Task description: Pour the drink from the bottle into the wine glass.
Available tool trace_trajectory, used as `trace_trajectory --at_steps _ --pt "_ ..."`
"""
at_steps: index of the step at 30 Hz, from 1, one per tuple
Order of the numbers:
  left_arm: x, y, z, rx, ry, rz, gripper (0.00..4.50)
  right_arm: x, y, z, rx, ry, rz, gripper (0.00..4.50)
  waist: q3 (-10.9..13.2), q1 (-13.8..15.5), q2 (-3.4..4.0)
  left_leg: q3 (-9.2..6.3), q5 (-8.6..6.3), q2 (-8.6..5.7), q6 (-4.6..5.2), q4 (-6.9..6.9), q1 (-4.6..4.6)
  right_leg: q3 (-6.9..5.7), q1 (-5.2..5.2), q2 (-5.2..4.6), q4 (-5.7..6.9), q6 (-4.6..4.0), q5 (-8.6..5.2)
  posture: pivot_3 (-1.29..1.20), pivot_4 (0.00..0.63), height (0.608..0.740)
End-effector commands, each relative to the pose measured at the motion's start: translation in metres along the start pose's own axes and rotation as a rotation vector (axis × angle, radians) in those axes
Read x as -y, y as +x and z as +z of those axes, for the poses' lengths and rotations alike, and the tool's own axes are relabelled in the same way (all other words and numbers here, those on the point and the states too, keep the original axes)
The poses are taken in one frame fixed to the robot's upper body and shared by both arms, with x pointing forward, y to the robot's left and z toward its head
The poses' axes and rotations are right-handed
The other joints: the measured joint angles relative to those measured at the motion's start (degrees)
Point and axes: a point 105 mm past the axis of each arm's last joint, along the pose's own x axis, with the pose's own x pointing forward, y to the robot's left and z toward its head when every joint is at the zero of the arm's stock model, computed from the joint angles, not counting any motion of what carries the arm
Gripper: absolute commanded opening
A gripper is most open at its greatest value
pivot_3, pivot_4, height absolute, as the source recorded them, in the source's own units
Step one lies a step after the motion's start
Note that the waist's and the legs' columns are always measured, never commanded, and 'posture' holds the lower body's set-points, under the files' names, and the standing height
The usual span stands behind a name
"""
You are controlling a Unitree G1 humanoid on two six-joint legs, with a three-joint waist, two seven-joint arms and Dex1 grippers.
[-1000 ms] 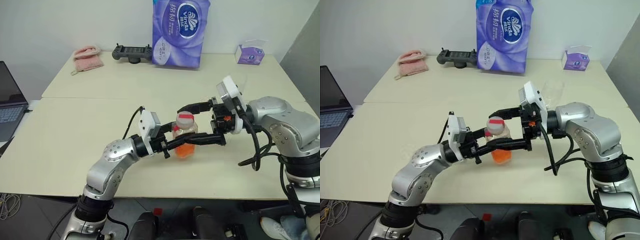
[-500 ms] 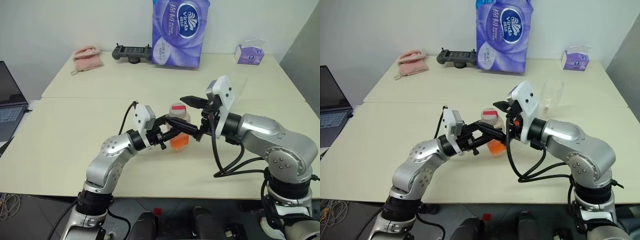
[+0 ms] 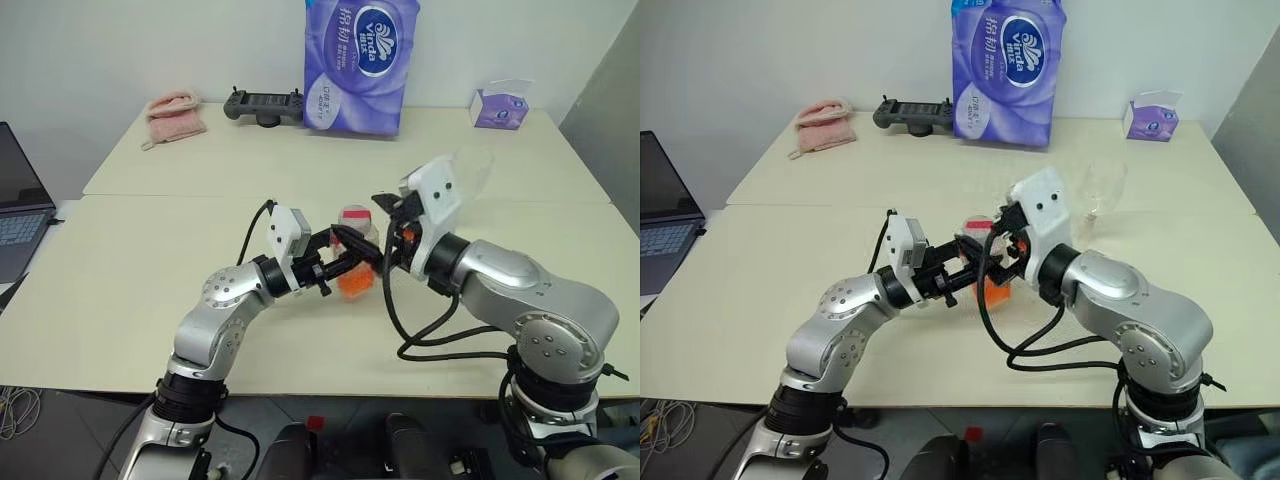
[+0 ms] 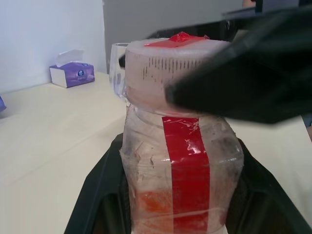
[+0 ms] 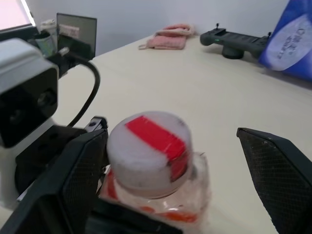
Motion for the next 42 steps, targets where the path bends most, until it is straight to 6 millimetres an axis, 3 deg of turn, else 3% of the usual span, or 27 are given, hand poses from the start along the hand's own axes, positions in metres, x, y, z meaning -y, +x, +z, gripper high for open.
trace_trajectory --at_steps 1,4,8,22,26,29,30,38,42 --pt "0.000 0.002 0.016 0.054 0.051 -0.006 1.82 0.000 -0.004 0.011 0.038 -0.051 -0.021 4.33 0.00 0.00 0.00 0.01 0.00 0.00 0.00 0.00 0.00 0.00 0.00 0.00 0.00 0.00 0.00 0.00 0.150 0.740" --pt "-0.001 0.001 0.016 0.052 0.053 0.000 1.82 0.002 -0.003 0.014 0.051 -0.050 -0.032 3.67 0.00 -0.01 0.00 0.02 0.00 -0.01 0.00 0.00 0.00 0.00 0.00 0.00 0.00 0.00 0.00 0.00 0.150 0.740" --pt "-0.003 -0.001 0.016 0.048 0.058 0.008 1.82 0.006 -0.004 0.020 0.077 -0.049 -0.035 2.20 0.00 -0.03 0.00 -0.01 0.00 0.00 0.00 0.00 0.00 -0.02 0.00 0.02 0.00 0.00 0.00 0.00 0.150 0.740" --pt "-0.005 -0.002 0.013 0.037 0.062 0.014 1.82 -0.008 -0.005 0.024 0.101 -0.024 0.057 2.20 0.00 -0.03 0.00 0.00 0.00 0.00 0.01 0.00 0.00 -0.01 0.00 0.02 -0.01 0.00 0.00 0.00 0.150 0.740" --pt "-0.005 -0.002 0.013 0.035 0.063 0.017 1.82 -0.009 -0.005 0.022 0.089 -0.022 0.071 3.23 0.00 -0.02 0.00 0.00 0.00 0.00 0.01 -0.01 0.00 -0.01 0.00 0.02 0.00 0.00 0.00 0.00 0.150 0.740" --pt "-0.006 -0.002 0.013 0.034 0.063 0.019 1.82 -0.008 -0.005 0.021 0.085 -0.020 0.066 4.24 0.00 -0.03 0.00 0.00 0.00 -0.01 0.01 -0.01 0.00 -0.01 0.00 0.02 0.00 0.00 0.00 0.00 0.150 0.740" --pt "-0.006 -0.002 0.012 0.034 0.064 0.019 1.82 -0.008 -0.005 0.021 0.085 -0.019 0.066 4.29 0.00 -0.03 0.00 0.00 0.00 -0.01 0.01 0.00 0.00 -0.02 0.00 0.02 0.00 0.00 0.00 0.00 0.150 0.740" --pt "-0.005 -0.001 0.013 0.036 0.065 0.018 1.82 -0.005 -0.003 0.020 0.077 -0.020 0.044 4.29 0.00 -0.03 0.00 0.00 0.00 0.00 0.01 0.00 0.00 -0.02 0.00 0.02 -0.01 0.00 0.00 0.00 0.150 0.740" --pt "-0.005 -0.002 0.013 0.035 0.067 0.019 1.82 -0.002 -0.002 0.020 0.072 -0.037 0.020 3.38 0.00 -0.03 0.00 0.00 0.00 0.00 0.00 -0.01 0.00 -0.01 0.00 0.02 -0.01 0.00 0.00 0.00 0.150 0.740"
